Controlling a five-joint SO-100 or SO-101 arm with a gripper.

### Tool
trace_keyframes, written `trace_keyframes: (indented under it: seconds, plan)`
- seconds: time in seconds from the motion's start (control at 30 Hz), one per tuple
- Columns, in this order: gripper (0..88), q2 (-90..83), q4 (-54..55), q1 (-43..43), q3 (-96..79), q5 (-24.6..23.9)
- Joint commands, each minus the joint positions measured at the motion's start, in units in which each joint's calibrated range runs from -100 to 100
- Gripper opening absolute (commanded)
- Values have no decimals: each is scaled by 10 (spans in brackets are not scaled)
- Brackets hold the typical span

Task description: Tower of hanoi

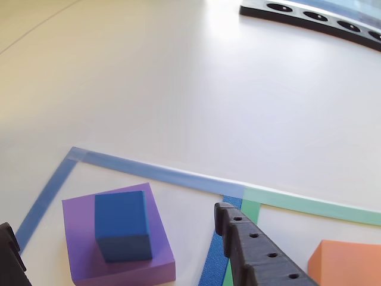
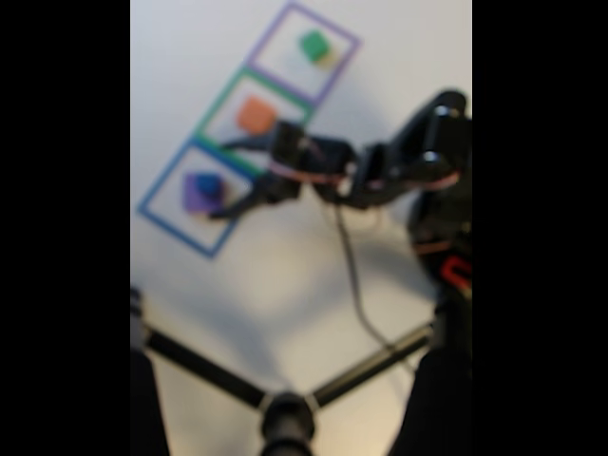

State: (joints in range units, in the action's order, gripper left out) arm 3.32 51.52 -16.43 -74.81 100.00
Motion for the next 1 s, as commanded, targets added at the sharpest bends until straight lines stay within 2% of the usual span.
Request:
trace_keyframes:
  seconds: [0.0, 0.77, 0.97]
  plan:
    - [414, 11, 20, -15, 30, 0]
    - [413, 64, 29, -47, 57, 0]
    - [367, 72, 28, -51, 63, 0]
